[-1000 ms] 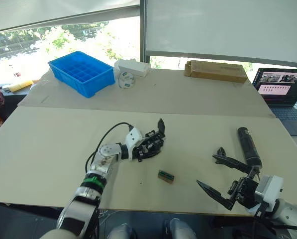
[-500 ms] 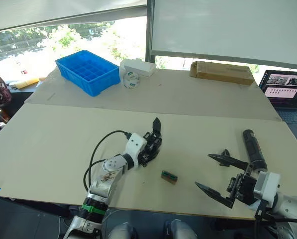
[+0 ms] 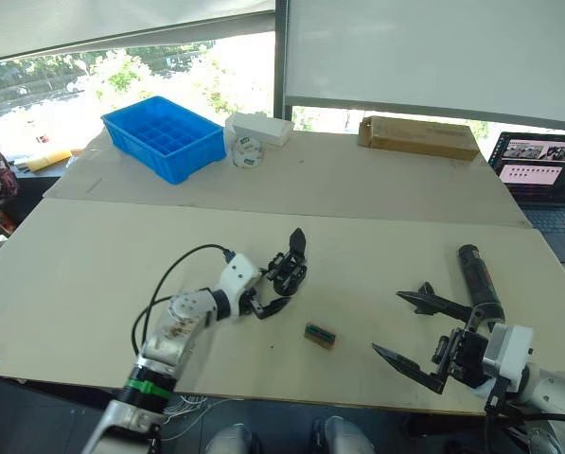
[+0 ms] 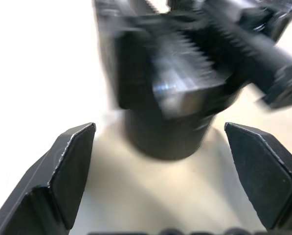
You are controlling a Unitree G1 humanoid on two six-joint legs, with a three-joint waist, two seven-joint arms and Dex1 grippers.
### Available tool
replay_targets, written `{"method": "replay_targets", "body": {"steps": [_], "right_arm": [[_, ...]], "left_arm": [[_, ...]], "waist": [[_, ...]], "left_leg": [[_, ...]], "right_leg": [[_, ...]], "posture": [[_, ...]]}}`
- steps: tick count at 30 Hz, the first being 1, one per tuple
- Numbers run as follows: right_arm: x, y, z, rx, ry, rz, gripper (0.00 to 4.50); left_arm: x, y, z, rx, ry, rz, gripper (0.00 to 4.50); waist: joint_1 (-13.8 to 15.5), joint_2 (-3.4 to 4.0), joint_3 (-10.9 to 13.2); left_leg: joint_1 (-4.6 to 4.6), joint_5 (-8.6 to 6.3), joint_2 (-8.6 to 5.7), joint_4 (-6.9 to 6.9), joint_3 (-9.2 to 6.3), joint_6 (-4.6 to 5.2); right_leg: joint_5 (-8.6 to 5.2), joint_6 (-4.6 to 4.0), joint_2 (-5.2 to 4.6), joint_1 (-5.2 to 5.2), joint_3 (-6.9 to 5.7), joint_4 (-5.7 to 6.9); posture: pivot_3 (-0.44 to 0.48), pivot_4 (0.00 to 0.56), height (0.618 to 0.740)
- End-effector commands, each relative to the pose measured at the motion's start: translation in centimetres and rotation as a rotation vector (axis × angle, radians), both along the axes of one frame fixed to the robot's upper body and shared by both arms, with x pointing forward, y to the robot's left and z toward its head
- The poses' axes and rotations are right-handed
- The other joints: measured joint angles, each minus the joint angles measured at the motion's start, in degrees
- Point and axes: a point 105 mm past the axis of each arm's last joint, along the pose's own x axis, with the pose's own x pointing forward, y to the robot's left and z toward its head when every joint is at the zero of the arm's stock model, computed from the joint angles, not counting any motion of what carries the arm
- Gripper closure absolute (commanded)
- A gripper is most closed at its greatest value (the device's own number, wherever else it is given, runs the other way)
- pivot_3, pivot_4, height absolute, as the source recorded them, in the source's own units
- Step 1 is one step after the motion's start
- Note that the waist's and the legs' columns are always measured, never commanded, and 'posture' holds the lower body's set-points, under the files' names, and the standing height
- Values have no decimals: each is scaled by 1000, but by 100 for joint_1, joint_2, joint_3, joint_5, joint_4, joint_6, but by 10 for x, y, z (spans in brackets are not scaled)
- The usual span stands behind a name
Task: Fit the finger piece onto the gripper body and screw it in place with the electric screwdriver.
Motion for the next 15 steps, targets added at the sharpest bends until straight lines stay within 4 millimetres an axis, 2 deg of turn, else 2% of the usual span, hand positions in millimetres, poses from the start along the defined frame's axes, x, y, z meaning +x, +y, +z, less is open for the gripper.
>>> {"method": "replay_targets", "body": {"steps": [1, 7, 15], "right_arm": [[-3, 1, 10, 5, -43, 1, 0], [-5, 3, 9, 7, -38, 0, 0], [-4, 3, 10, 5, -43, -7, 0]], "left_arm": [[12, 7, 13, 8, -47, -85, 49], [18, 0, 9, 33, -32, -293, 49], [25, -14, 9, 9, -35, -396, 49]], "waist": [[12, 0, 0], [17, 0, 0], [-36, 0, 0]], "left_leg": [[-1, 0, 0, 0, 1, 0], [-10, -1, -9, 5, 9, 2], [-9, -1, -10, 9, 13, 2]], "right_leg": [[0, 0, 0, 0, -2, 0], [0, 4, 5, -2, -17, -5], [0, 7, 11, -2, -14, -3]], "posture": [[0, 150, 740], [0, 150, 740], [0, 150, 740]]}}
